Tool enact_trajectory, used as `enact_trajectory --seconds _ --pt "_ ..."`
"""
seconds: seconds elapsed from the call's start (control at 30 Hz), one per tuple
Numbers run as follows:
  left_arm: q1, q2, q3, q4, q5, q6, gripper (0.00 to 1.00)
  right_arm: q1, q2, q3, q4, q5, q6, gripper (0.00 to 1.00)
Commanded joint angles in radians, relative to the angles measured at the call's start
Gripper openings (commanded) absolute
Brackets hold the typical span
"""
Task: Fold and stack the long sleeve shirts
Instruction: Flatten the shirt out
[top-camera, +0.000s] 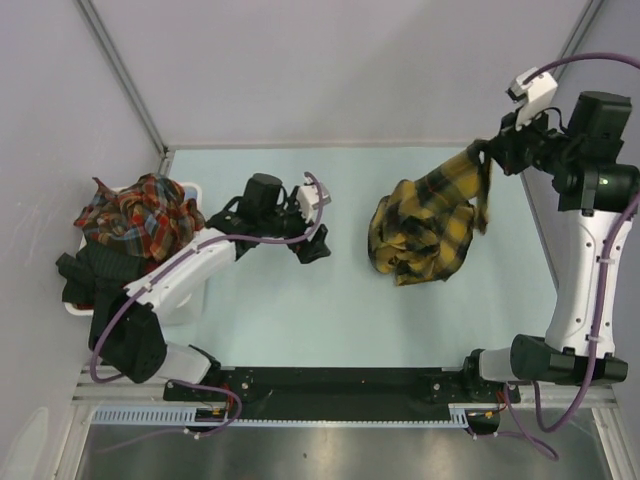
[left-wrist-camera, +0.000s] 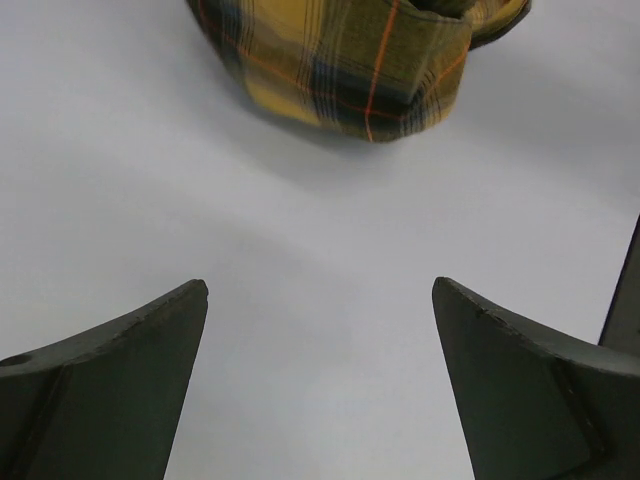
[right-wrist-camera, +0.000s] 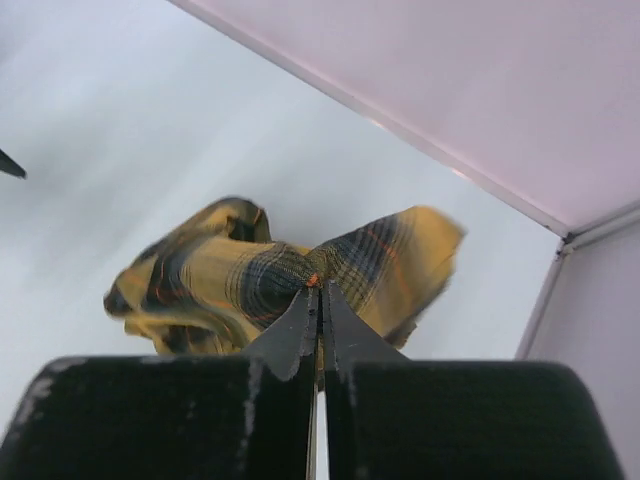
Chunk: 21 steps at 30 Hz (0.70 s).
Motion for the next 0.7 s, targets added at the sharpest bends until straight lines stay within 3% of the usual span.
enact_trajectory --seconds 0.0,0.23,0.4,0.5,0.53,0.6,0.63,0.67 --pt "-0.108 0.091 0.014 0.262 -0.002 -0.003 0.99 -0.075 0.004 0.064 -0.034 -0.056 -0.018 0.0" --pt "-0.226 0.339 0.18 0.386 0.073 -0.132 0.99 -0.145 0.014 0.221 0.018 -0.046 0.066 0.0" --pt "-0.3 0.487 0.287 0.466 0.044 -0.146 0.99 -0.171 0.001 0.275 0.089 -0.023 0.135 0.0" --pt "-0.292 0.545 0.362 0.459 0.03 -0.183 0.62 -0.18 0.002 0.307 0.135 0.002 0.166 0.0" --pt "-0.284 0.538 0.379 0.454 0.034 -0.192 0.36 -0.184 0.001 0.318 0.147 0.01 0.179 0.0" --pt "-0.242 0.509 0.376 0.453 0.045 -0.21 0.08 -0.197 0.002 0.324 0.191 0.036 0.193 0.0" --pt "-0.2 0.467 0.367 0.453 0.041 -0.227 0.0 -0.201 0.007 0.327 0.208 0.039 0.204 0.0" --pt "-0.176 0.446 0.37 0.434 0.041 -0.23 0.0 -0.204 0.014 0.344 0.224 0.043 0.221 0.0"
